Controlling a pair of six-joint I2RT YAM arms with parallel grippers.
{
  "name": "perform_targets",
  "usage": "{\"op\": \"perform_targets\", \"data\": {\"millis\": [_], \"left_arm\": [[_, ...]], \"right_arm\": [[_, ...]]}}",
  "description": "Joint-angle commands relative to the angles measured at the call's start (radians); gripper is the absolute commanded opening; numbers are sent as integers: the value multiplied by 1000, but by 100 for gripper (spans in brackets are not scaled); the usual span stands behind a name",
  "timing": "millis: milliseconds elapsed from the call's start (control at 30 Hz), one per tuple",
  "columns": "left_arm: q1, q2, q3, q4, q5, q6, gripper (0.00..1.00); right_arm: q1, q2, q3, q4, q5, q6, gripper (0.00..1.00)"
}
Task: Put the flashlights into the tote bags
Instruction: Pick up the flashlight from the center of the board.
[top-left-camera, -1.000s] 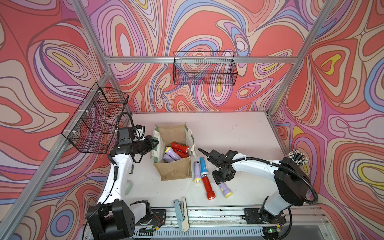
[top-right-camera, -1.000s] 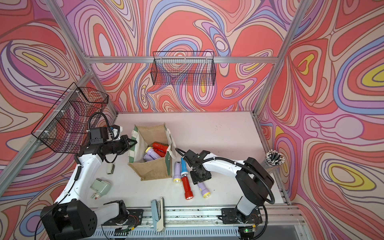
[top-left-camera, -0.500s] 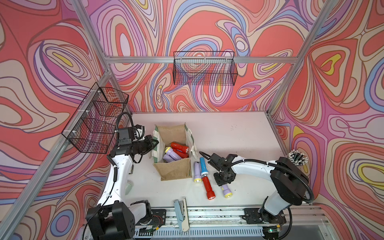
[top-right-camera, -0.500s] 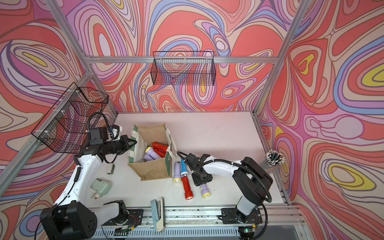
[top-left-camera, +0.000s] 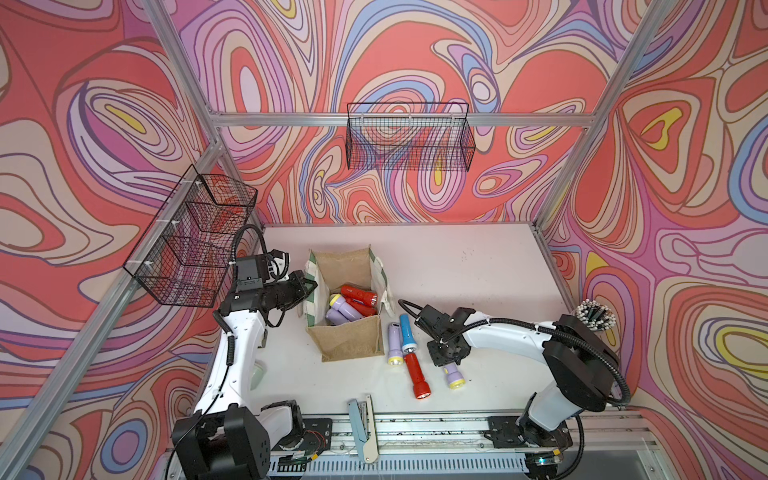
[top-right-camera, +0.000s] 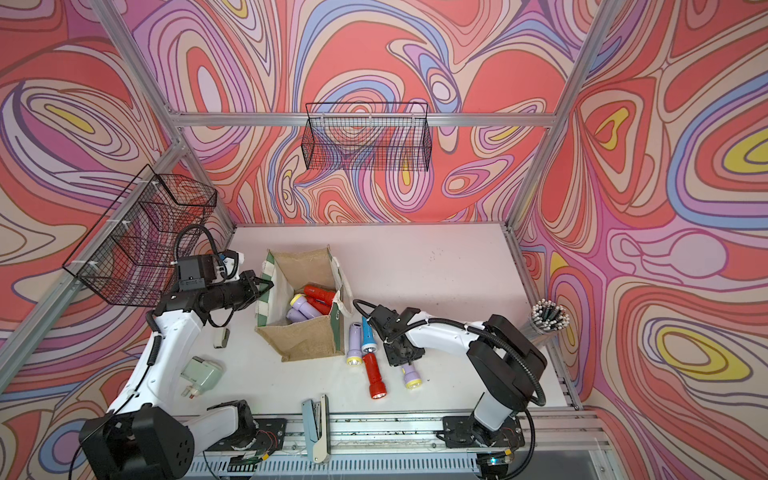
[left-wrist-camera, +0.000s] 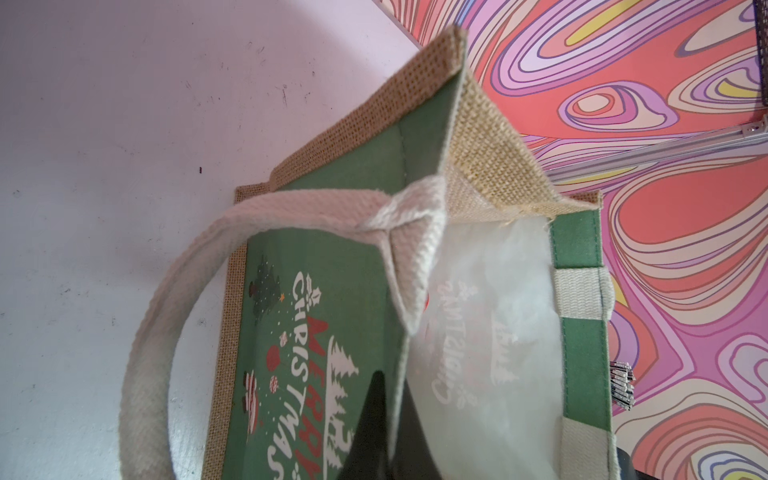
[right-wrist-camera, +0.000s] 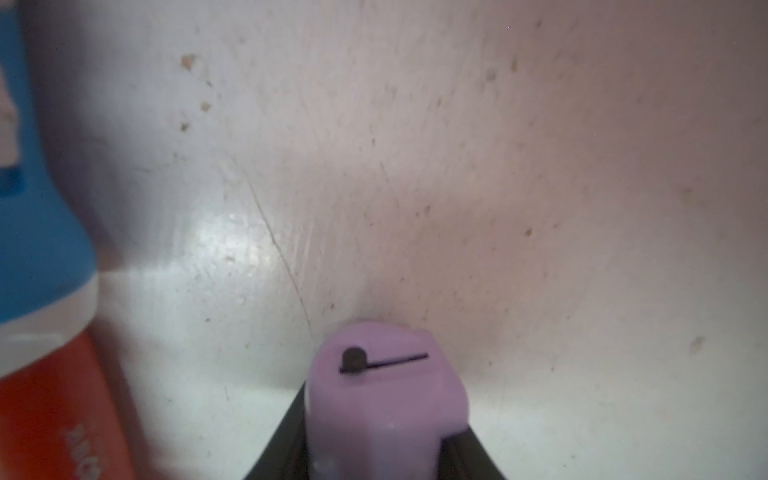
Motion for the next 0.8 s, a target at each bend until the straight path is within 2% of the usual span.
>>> {"op": "perform_targets", "data": {"millis": [0,200,400,600,767], "left_arm": [[-1,-21,-4,17,2,-4,0],[0,-15,14,18,8,-10,0],[1,-15,17,-4,-2,3,0],[1,-24,4,13,7,-5,0],[0,-22,5,18,16,-7,0]], "right_arm": [[3,-68,32,21,75,-7,27],[1,-122,80,30,147,-14,25],[-4,-194,125,84,136,-9,23],[-12,-198,320,46,141,-73,22],[-13,-172,496,34,97,-157,22]]}}
